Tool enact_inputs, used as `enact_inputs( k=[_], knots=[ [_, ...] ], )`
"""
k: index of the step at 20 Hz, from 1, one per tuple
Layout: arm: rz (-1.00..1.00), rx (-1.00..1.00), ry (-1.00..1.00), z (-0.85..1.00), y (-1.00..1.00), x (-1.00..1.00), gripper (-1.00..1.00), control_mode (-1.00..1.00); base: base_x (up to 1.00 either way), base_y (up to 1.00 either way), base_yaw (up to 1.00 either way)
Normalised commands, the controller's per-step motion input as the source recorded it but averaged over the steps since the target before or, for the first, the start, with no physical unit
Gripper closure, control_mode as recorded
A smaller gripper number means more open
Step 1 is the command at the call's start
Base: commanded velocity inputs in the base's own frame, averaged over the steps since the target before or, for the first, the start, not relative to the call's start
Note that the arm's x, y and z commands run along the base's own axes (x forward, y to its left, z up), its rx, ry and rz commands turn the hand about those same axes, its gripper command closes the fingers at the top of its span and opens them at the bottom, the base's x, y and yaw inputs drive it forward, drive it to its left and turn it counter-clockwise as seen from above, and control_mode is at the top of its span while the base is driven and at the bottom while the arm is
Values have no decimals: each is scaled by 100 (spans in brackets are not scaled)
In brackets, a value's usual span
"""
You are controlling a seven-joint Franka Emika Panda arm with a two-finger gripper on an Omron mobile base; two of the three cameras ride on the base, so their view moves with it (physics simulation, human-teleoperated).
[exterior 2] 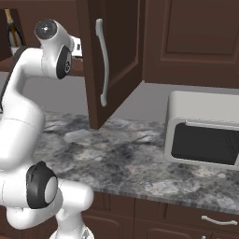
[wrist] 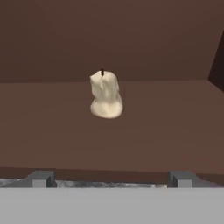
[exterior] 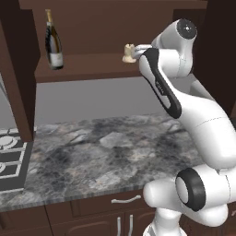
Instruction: Get the candle and the wine from the cabinet and move them to the dining counter.
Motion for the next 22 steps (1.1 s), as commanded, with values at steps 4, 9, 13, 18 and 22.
enact_inputs(
  k=[4, 9, 13, 18, 22],
  knots=[
    [0, 0, 0, 0, 13, 27, -100, -100, 0, 0, 0],
    [0, 0, 0, 0, 12, 25, -100, -100, 0, 0, 0],
    [0, 0, 0, 0, 3, 19, -100, -100, 0, 0, 0],
    [0, -1, 0, 0, 0, 11, -100, -100, 0, 0, 0],
    [0, -1, -4, -2, 0, 7, -100, -100, 0, 0, 0]
  ],
)
